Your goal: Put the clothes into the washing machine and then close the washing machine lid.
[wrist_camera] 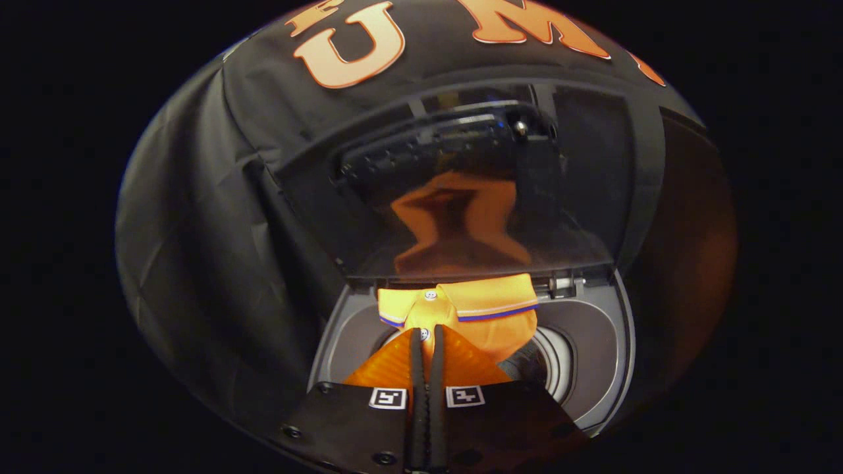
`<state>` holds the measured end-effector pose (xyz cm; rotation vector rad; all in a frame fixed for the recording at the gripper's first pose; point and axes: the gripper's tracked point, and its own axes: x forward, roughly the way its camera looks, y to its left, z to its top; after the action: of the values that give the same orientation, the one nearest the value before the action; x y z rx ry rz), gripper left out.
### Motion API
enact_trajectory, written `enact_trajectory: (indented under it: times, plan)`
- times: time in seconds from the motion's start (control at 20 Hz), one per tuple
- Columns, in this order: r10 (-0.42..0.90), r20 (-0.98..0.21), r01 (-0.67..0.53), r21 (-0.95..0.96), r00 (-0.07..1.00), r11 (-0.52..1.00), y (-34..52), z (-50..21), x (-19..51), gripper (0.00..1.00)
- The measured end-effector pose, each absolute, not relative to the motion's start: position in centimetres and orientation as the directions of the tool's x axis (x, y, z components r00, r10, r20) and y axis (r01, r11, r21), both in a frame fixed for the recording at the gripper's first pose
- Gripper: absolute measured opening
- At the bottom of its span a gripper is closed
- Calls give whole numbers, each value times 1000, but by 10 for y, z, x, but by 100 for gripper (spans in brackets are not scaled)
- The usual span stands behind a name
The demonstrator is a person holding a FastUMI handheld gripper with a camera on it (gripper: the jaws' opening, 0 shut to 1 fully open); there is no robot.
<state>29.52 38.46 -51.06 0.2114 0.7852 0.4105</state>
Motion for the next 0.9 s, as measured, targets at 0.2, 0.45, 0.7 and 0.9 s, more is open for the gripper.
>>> enact_trajectory:
  times: [0.2, 0.45, 0.7, 0.9]
  plan:
    - [413, -700, -231, 345, 582, 910, 389, -561, 286, 8]
    - [353, -811, -179, 304, 466, 936, 389, -627, 275, 9]
    - [288, -872, -151, 248, 396, 957, 386, -655, 273, 9]
    - [234, -881, -137, 194, 411, 971, 378, -656, 276, 9]
